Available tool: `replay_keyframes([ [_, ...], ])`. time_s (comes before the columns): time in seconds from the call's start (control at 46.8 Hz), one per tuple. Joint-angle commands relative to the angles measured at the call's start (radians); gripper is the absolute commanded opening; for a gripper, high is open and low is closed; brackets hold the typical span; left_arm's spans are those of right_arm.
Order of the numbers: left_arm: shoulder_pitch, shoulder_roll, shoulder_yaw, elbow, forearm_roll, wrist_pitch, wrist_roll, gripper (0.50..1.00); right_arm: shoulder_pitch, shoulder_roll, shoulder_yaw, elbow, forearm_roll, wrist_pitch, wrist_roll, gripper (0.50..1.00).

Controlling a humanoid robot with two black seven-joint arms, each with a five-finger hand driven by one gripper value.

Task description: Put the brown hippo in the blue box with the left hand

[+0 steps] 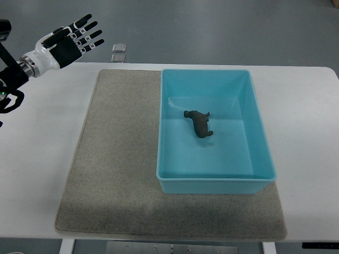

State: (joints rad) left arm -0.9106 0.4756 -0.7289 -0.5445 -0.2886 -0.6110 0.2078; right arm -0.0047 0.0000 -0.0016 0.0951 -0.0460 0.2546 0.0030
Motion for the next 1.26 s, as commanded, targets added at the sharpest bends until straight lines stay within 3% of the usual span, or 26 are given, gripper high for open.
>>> replay_keyframes([
  [0.0,0.007,-0.002,-0.033,0.0,0.0,0.0,-0.001,1.0,0.002,0.0,0.0,0.0,0.0,0.0,0.0,0.936],
  [1.239,0.015,0.0,-0.04,0.002,0.003,0.0,-0.008,1.0,0.0,0.0,0.0,0.015,-0.008,0.002,-0.001,0.936],
])
